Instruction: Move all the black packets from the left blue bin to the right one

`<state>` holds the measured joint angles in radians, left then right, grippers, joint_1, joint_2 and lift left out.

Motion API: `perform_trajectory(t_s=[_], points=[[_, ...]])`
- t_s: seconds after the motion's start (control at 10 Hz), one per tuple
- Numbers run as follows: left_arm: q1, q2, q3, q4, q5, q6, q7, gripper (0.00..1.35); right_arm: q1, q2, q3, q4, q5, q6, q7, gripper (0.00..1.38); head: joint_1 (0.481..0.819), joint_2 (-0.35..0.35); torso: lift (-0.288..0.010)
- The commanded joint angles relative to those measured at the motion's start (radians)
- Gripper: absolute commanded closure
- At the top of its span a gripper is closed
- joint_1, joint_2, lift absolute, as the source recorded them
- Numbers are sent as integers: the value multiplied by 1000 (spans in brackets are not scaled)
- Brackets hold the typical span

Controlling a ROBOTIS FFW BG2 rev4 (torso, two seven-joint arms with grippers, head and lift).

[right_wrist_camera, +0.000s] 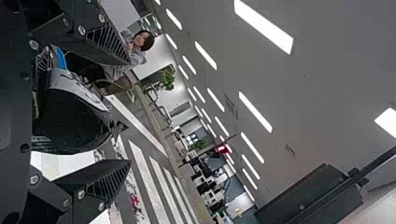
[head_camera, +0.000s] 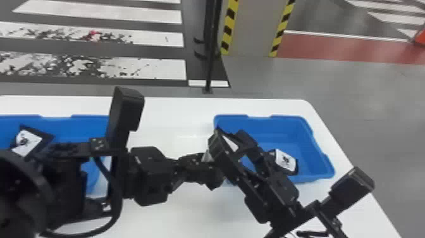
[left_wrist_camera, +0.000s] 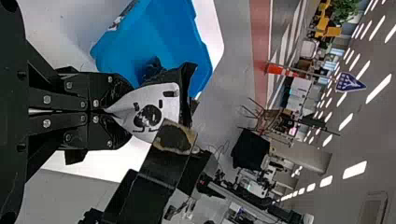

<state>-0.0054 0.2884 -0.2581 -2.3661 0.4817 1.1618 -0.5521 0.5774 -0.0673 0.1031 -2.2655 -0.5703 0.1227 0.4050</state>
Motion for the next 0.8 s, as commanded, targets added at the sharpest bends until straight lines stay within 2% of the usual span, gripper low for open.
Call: perform_trajectory(t_s=[0.0, 0.1, 0.2, 0.4, 0.5, 0.6, 0.7], points=[[0, 0, -3, -1, 3, -1, 0, 1202, -8, 1, 1, 6, -4, 0, 1, 909, 695, -170, -185], [0, 0, -3, -4, 3, -1, 0, 1202, -6, 1, 1, 9, -6, 0, 1, 1217, 695, -172, -185], [0, -2, -1, -4, 7, -1, 1, 1202, -6, 1, 7, 9, -6, -2, 1, 1277, 695, -172, -185], [8, -3, 1, -1, 21, -11, 6, 1200, -8, 1, 11, 9, -8, -7, 6, 1277, 695, -170, -185], [18, -5, 7, -4, 39, -18, 15, 1104, -8, 1, 11, 9, -12, -12, 6, 1277, 695, -168, -185], [52, -14, 33, -1, 61, -40, 32, 595, -20, 1, 7, 21, -22, -12, 6, 1277, 695, -170, -185], [79, -15, 59, -4, 65, -45, 34, 142, -35, 0, -11, 36, -24, -15, 6, 1277, 695, -169, -185]])
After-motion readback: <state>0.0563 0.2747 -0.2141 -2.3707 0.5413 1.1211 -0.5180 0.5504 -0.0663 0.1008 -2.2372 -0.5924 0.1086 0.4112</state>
